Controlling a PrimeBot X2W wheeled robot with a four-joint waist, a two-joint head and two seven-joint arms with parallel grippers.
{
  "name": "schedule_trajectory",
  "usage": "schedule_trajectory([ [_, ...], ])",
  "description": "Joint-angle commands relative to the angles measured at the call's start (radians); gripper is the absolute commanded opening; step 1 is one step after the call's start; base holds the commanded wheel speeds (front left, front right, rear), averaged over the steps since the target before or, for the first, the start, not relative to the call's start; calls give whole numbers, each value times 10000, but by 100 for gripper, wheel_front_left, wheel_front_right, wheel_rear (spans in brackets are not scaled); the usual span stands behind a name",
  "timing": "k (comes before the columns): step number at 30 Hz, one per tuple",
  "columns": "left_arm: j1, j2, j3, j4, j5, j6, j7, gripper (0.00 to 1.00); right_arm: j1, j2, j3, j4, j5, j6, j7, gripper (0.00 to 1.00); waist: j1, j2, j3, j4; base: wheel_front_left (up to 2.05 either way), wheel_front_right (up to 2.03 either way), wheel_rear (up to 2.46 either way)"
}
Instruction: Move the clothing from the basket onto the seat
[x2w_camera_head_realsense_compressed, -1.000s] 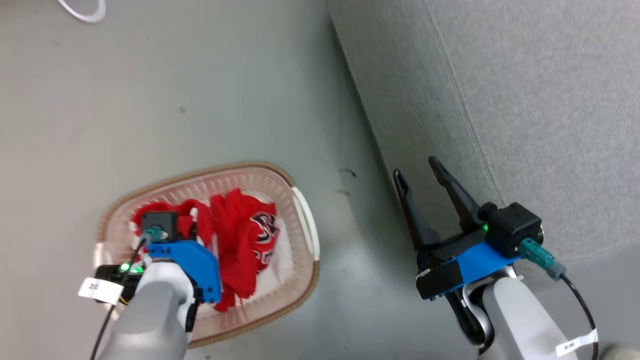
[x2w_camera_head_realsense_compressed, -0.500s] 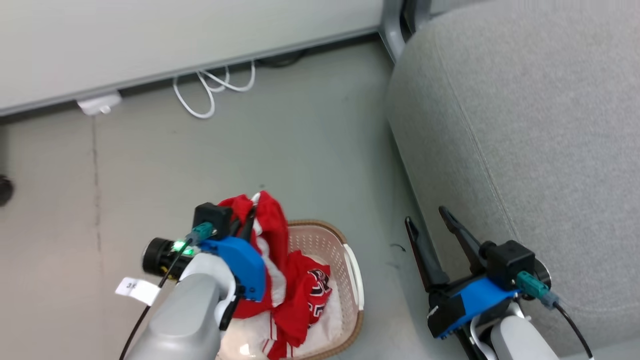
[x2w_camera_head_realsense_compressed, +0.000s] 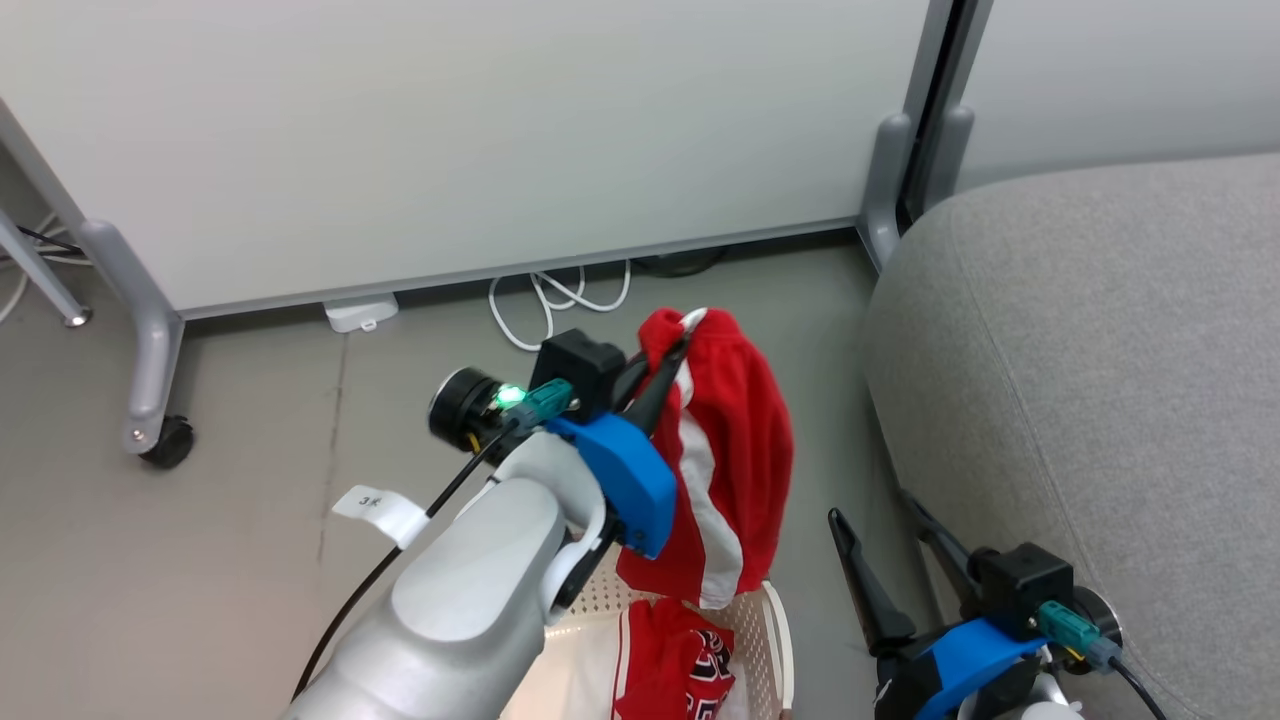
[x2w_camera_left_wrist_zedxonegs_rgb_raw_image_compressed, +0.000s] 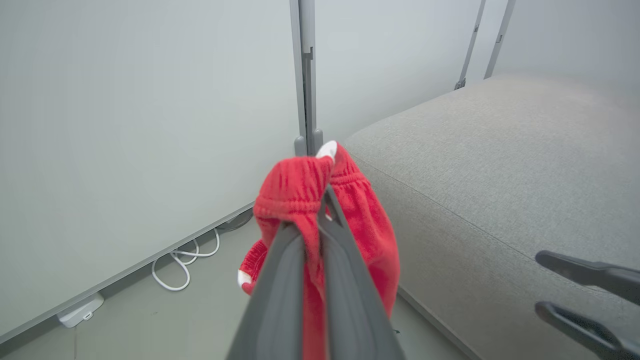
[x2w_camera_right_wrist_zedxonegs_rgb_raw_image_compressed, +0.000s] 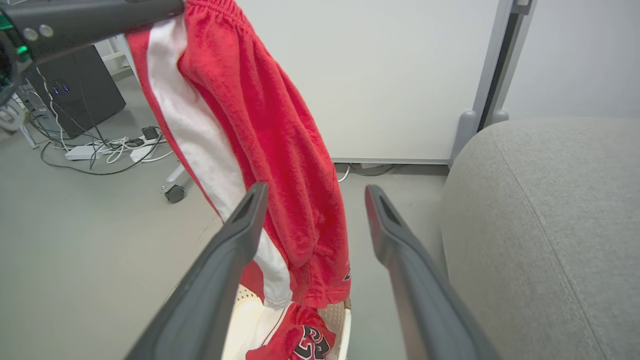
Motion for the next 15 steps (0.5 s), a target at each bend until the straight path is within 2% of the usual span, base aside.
schedule_trajectory([
  [1, -206, 4, -116, -147, -113, 80, 34, 0, 180, -35, 34, -70, -30, 5, 30, 100, 2, -1, -179, 122, 0, 0, 0],
  [15, -1245, 5, -2047, -1509, -1885, 920, 103, 0, 541, -34, 388, -455, 38, 5, 407, 100, 2, -1, -592, 153, 0, 0, 0],
])
